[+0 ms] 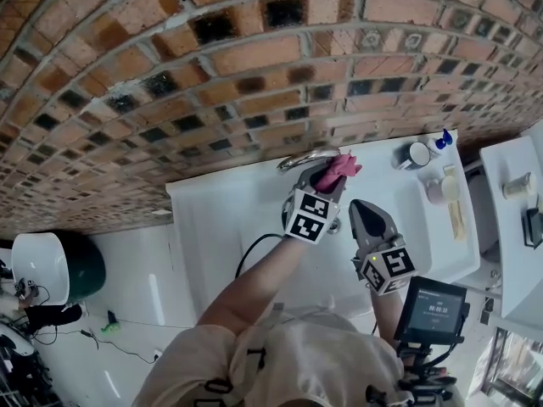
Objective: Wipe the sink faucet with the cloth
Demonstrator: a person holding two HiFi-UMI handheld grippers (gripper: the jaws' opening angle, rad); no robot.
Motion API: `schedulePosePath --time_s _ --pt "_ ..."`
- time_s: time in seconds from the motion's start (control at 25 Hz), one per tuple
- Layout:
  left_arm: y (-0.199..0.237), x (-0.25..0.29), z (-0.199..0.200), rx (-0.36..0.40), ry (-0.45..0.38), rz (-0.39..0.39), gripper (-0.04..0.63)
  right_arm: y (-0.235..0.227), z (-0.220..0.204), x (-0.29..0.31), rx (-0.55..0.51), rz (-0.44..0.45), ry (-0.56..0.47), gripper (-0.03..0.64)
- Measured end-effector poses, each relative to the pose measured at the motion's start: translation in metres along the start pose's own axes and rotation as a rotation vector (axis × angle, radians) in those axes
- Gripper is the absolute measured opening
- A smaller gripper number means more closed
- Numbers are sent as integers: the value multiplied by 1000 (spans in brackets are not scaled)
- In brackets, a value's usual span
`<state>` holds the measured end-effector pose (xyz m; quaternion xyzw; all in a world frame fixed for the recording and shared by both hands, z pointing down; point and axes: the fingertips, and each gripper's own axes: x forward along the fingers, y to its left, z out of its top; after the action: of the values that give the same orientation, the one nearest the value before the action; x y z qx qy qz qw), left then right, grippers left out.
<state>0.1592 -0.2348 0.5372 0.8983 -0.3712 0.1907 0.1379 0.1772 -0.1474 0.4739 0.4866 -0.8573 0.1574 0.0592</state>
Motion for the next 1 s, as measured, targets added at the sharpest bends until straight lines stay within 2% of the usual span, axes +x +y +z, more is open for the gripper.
schedulePosePath --time_s 0.08,0.2,0.44,0.68,0.88,1.0 --pt "-1 1 -1 33 1 3 132 -4 0 1 4 -6 4 -11" --pt "-1 -9 6 11 -24 0 132 -2 1 3 3 1 7 -10" --pt "-4 -78 41 80 -149 12 132 20 11 3 -30 38 -6 -9" --pt "23 -168 53 105 -233 155 132 62 18 7 -64 104 -27 -11" --pt "46 -233 31 93 -236 278 132 110 14 8 -96 189 -21 -11" --pt "57 -270 1 80 -216 340 133 140 7 7 -113 239 -9 -10"
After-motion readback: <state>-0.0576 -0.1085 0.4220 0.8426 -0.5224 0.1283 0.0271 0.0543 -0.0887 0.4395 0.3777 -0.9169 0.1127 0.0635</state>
